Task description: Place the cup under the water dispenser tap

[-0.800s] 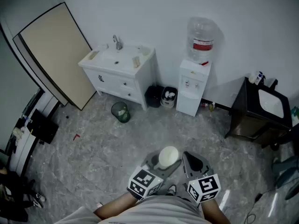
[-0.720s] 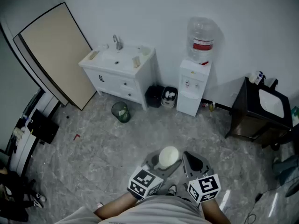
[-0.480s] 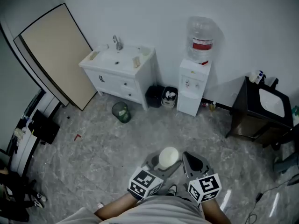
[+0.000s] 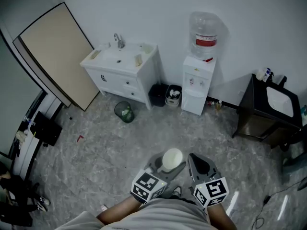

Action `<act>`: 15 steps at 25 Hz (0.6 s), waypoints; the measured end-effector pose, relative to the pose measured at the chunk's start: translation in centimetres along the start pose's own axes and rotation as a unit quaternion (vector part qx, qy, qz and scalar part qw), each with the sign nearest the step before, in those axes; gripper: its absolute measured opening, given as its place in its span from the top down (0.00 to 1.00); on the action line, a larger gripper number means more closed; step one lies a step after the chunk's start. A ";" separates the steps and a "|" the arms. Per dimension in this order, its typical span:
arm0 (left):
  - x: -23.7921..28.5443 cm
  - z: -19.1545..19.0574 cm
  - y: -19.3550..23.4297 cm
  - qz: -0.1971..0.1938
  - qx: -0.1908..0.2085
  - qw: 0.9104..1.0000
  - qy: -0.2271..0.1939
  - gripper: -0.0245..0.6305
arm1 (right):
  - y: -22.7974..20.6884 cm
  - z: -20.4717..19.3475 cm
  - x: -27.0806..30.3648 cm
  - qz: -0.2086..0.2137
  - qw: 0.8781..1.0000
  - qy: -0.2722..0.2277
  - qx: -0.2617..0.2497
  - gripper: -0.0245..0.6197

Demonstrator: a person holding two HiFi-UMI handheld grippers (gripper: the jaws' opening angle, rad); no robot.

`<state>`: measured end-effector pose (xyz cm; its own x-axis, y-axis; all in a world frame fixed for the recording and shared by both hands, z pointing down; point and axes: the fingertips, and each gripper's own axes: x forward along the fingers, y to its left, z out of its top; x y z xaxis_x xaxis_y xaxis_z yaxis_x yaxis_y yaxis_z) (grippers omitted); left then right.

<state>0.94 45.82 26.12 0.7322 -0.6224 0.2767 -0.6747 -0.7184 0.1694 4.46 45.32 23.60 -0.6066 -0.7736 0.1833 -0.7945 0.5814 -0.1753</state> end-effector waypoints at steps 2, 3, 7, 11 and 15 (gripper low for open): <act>0.6 0.0 -0.1 0.002 0.000 1.000 0.001 0.56 | -0.6 0.0 -0.2 -0.001 1.000 -0.002 0.000 0.94; 0.8 -0.1 -0.1 0.004 0.000 1.000 0.001 0.56 | -0.8 0.0 -0.3 0.001 1.000 -0.003 -0.001 0.94; 1.8 0.2 -0.1 0.004 0.004 1.000 0.004 0.56 | -1.9 0.4 -0.3 0.004 1.000 -0.010 -0.001 0.94; 3.0 0.6 1.3 0.003 0.003 1.000 0.005 0.56 | -2.7 1.0 1.1 0.007 1.000 -0.015 -0.001 0.94; 5.0 1.0 3.7 -0.003 0.003 1.000 0.006 0.56 | -4.3 1.3 3.8 0.002 1.000 -0.009 0.000 0.94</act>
<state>2.16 39.74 27.16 0.7357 -0.6136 0.2869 -0.6690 -0.7243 0.1665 5.59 39.60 23.80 -0.6091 -0.7759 0.1642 -0.7920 0.5846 -0.1759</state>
